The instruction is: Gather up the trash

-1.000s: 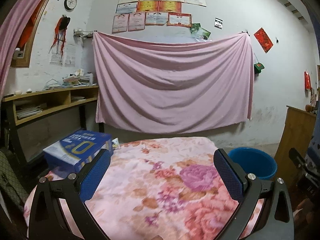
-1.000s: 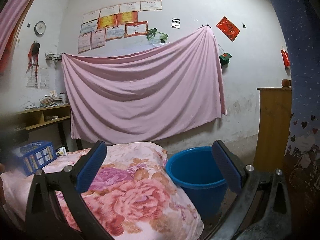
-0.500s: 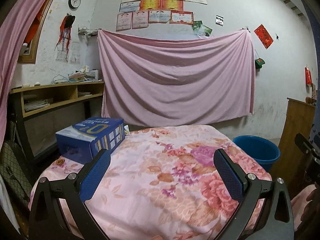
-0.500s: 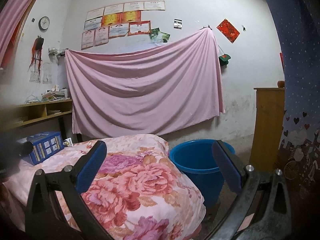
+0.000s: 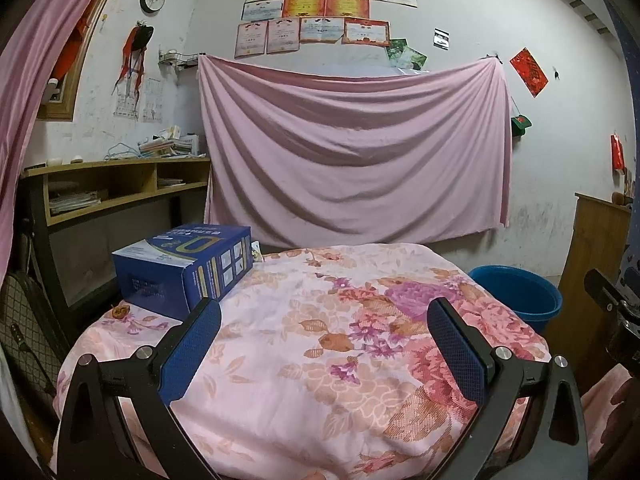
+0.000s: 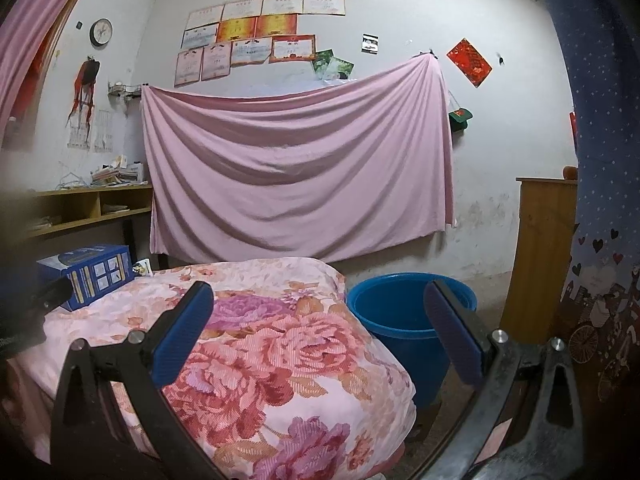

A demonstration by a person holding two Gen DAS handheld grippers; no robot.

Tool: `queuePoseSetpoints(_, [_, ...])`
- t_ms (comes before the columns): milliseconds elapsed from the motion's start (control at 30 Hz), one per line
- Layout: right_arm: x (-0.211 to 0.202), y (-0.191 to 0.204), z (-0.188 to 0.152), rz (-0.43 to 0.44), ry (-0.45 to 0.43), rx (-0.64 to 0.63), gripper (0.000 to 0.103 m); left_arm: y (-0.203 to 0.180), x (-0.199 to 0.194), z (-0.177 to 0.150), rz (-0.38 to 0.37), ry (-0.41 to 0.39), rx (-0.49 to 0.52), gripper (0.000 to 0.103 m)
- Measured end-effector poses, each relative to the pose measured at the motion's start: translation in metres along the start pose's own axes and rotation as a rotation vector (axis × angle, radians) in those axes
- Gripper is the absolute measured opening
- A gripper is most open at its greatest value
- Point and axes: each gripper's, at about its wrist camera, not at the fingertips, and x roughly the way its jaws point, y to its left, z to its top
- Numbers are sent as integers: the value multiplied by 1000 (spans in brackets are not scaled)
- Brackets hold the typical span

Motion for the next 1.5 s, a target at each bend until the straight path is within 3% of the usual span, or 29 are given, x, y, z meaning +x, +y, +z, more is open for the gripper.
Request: queuePoseSetpoints(1500, [0,0,1,2,8,6,103,0,4,-5,-2,-11,12,101])
